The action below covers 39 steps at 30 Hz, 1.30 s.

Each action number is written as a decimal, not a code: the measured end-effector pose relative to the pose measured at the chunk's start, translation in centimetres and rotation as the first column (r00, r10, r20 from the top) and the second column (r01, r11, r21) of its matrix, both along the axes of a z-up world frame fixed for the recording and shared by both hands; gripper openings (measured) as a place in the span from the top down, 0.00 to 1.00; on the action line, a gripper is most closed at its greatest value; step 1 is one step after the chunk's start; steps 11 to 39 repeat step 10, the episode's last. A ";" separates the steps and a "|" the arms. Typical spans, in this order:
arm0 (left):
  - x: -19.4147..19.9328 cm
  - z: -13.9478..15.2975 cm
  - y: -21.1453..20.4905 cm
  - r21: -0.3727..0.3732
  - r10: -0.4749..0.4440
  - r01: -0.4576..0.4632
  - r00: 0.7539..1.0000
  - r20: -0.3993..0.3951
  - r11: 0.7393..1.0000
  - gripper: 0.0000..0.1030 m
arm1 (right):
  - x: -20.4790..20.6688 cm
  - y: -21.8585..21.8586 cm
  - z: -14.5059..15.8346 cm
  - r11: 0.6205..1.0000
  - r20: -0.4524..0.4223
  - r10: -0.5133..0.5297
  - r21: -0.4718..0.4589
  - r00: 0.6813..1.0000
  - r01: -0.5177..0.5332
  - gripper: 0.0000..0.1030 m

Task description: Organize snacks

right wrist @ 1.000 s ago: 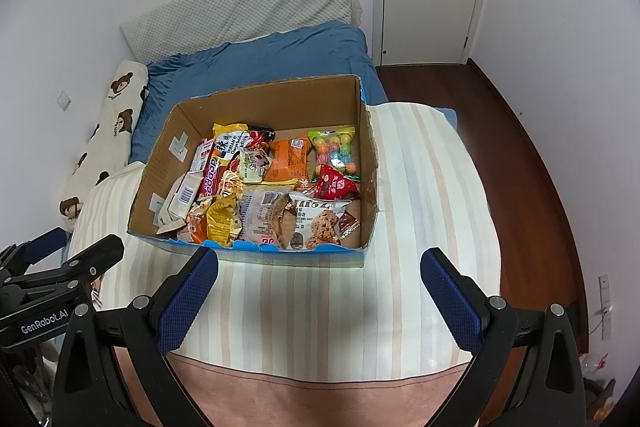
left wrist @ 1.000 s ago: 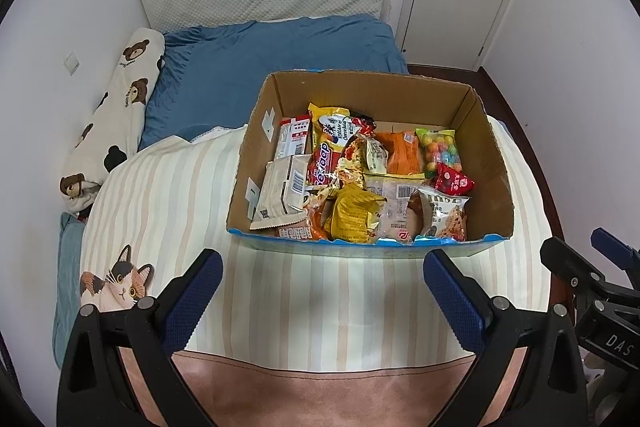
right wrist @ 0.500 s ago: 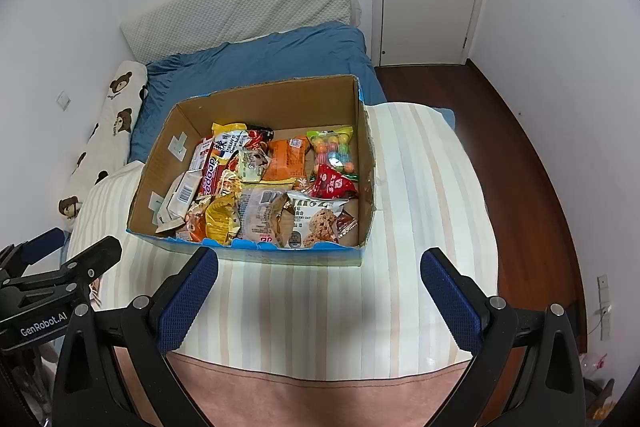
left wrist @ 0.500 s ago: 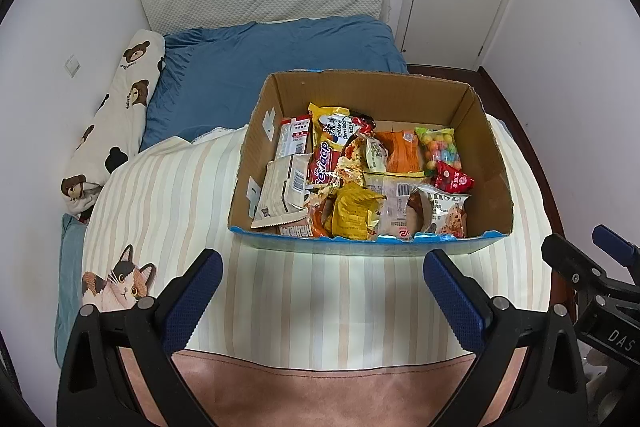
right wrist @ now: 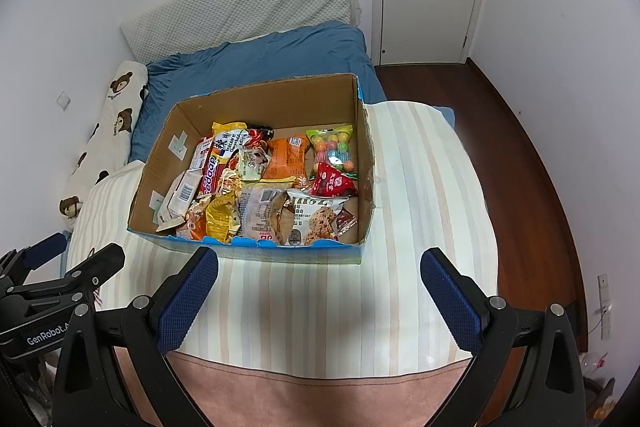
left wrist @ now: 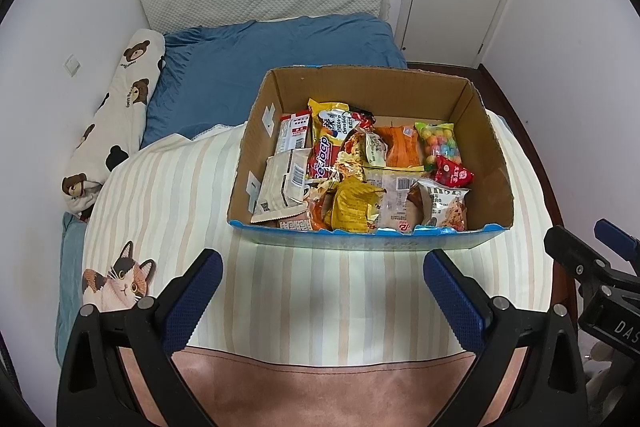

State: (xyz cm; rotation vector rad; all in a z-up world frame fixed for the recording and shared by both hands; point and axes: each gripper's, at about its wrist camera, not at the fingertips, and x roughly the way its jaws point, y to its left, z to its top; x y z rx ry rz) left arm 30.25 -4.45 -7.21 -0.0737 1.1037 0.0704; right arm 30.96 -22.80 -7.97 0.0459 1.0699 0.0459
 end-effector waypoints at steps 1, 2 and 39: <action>0.0 0.0 0.0 -0.002 0.000 0.000 1.000 -0.001 1.000 0.00 | 0.0 0.0 0.0 1.000 -0.001 0.000 0.000 1.000 0.000 0.00; -0.1 0.0 0.1 -0.003 0.000 0.000 1.000 -0.001 1.000 0.00 | -0.1 -0.1 0.0 1.000 -0.001 -0.001 0.000 1.000 0.001 0.00; 0.0 0.2 0.2 -0.002 0.001 -0.001 1.000 0.006 1.000 0.00 | -0.5 -0.2 0.0 1.000 -0.003 -0.003 -0.004 1.000 0.003 0.00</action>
